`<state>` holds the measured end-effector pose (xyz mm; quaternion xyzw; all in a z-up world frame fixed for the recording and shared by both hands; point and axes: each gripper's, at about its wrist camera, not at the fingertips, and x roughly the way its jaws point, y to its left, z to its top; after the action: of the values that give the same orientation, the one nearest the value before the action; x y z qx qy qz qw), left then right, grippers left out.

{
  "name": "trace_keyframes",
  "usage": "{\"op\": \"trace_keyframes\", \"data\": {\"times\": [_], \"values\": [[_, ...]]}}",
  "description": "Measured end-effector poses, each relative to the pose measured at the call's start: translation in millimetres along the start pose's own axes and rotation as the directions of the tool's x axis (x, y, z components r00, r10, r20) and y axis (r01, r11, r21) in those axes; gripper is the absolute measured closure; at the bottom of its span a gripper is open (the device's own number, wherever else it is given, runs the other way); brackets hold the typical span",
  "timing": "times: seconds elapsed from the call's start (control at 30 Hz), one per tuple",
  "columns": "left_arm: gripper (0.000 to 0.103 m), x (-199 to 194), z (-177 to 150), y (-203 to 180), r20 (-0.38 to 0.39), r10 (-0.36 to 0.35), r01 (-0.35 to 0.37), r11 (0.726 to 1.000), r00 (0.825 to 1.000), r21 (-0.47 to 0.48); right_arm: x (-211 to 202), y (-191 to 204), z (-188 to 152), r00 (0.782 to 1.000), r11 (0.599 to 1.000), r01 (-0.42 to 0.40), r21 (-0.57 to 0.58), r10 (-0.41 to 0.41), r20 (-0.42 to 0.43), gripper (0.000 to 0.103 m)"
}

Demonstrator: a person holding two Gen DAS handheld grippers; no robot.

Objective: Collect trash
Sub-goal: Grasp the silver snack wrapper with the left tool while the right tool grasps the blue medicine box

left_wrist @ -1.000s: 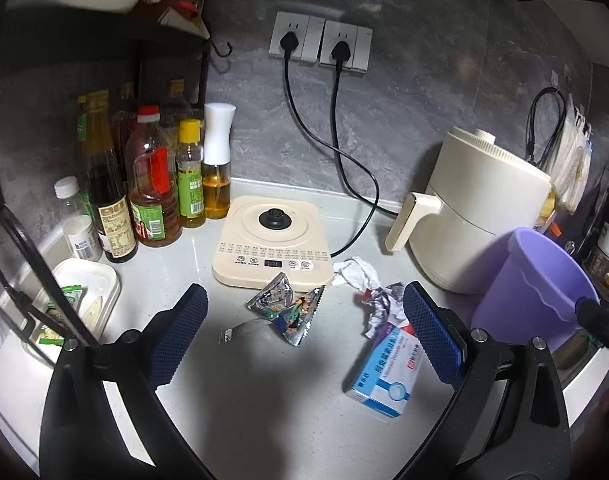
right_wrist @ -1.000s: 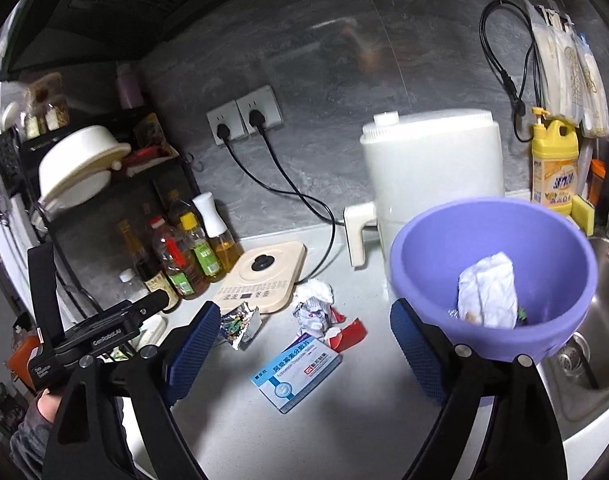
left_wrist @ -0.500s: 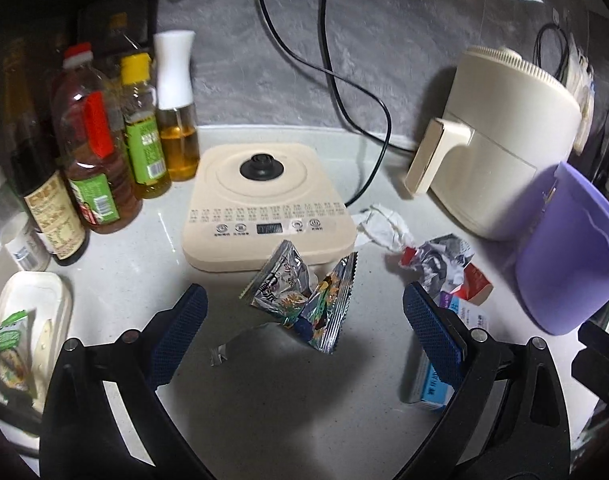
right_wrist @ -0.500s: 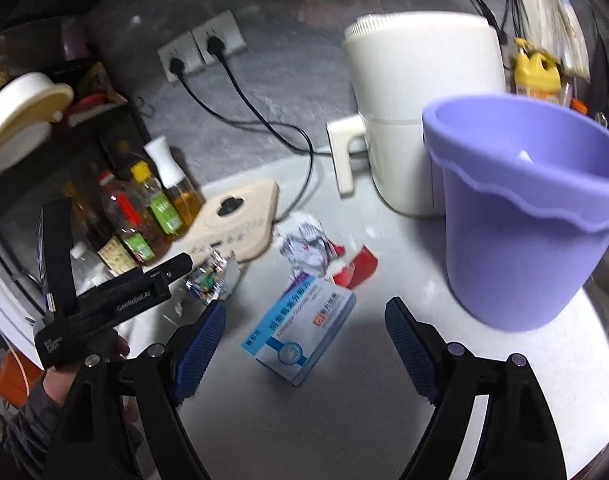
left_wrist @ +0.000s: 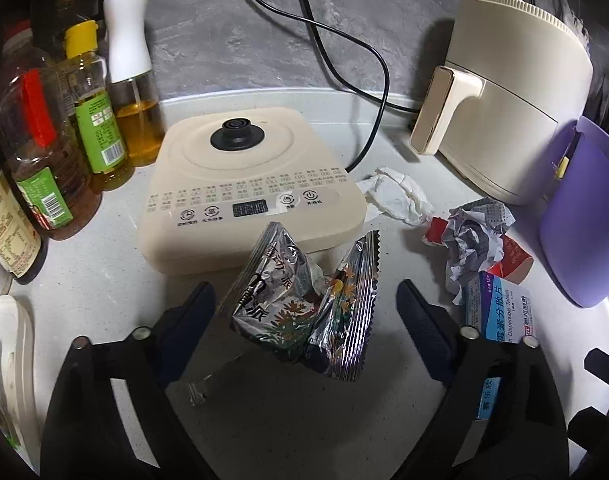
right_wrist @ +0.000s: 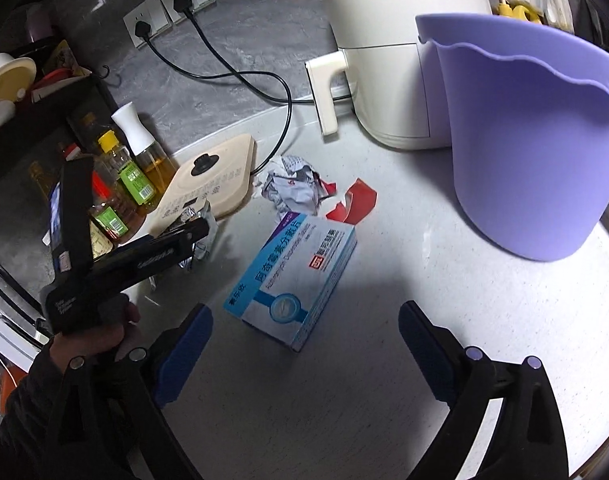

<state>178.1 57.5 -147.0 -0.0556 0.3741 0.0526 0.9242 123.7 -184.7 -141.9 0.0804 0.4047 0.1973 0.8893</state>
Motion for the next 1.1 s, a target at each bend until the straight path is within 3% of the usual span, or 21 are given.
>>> {"op": "trace_keyframes", "data": {"times": [0.07,0.13,0.3,0.63,0.93,1.1], "values": [[0.040,4,-1,3,-0.018,-0.004,0.004,1.000,1.000,-0.018,3,0,2,1.000,1.000,0.005,0.000,-0.005,-0.001,0.010],[0.066,3,-2,6,-0.017,-0.027,0.026,0.999,0.999,-0.045,9,0,4,1.000,1.000,0.003,0.011,-0.003,-0.015,0.010],[0.091,-8,-1,5,0.005,-0.048,0.048,0.998,0.999,-0.048,25,4,7,0.999,1.000,0.003,-0.003,-0.003,-0.044,0.010],[0.091,-30,0,12,0.062,-0.038,0.044,0.994,0.997,-0.099,64,28,14,0.994,0.997,0.052,-0.051,-0.056,-0.092,0.008],[0.091,-45,-7,19,0.112,-0.045,0.060,0.989,0.993,-0.134,83,37,12,0.976,0.978,0.166,-0.129,-0.181,-0.120,0.009],[0.091,-49,-14,15,0.124,-0.043,0.062,0.985,0.991,-0.161,75,38,10,0.968,0.958,0.199,-0.206,-0.225,-0.115,0.030]]}}
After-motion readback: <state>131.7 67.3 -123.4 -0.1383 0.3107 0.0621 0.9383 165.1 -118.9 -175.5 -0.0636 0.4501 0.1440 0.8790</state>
